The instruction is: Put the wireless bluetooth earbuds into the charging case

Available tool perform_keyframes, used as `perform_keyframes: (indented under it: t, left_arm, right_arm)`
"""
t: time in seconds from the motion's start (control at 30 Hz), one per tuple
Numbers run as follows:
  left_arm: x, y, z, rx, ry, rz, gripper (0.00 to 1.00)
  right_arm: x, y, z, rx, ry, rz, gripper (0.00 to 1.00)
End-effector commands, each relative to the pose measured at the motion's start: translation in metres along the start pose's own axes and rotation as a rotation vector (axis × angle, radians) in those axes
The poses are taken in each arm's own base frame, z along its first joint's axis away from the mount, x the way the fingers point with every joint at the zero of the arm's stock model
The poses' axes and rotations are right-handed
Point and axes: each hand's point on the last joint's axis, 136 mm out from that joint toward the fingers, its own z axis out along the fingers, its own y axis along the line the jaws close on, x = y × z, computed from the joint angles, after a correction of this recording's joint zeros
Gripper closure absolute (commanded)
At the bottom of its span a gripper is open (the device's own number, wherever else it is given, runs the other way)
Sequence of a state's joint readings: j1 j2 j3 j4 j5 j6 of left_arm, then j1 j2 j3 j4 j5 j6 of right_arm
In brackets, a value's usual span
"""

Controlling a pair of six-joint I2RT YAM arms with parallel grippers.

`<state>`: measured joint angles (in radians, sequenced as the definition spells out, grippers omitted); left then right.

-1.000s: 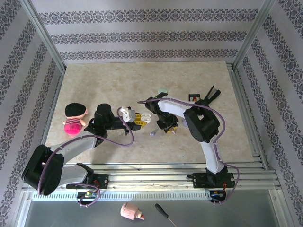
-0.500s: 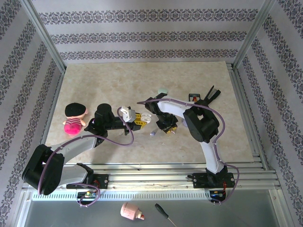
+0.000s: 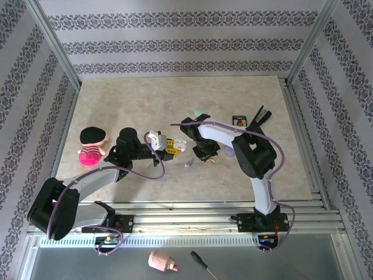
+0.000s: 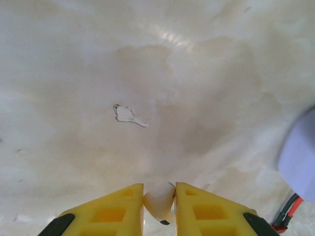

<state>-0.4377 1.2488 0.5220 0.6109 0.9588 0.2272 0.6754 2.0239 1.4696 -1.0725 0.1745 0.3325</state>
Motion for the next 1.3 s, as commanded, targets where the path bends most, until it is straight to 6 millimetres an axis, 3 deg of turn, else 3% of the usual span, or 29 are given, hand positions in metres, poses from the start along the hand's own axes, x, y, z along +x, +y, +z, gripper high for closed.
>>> perform_keyframes:
  t: [0.0,0.2,0.47,0.73,1.0,1.27]
  left_arm:
    - [-0.011,0.003,0.002,-0.009,-0.049,0.025,1.00]
    - [-0.012,0.010,0.002,-0.028,-0.091,0.011,1.00]
    - [-0.009,0.019,0.004,-0.061,-0.084,0.015,1.00]
    - [-0.012,0.042,0.004,-0.170,-0.089,0.032,1.00]
    - [-0.015,0.070,0.007,-0.282,-0.104,0.013,1.00]
    - [-0.018,0.076,0.008,-0.306,-0.132,0.028,1.00]
  right_arm:
    - [-0.021,-0.002,-0.037,-0.094,-0.186,0.037,0.76]
    - [-0.039,-0.004,-0.089,-0.298,-0.432,0.109,0.79]
    - [-0.040,-0.015,-0.148,-0.459,-0.680,0.136,0.81]
    - [-0.032,-0.024,-0.200,-0.647,-0.909,0.180,0.81]
    - [-0.027,-0.007,-0.241,-0.769,-1.029,0.106,0.80]
    - [-0.033,0.024,-0.267,-0.886,-1.072,0.059,0.80]
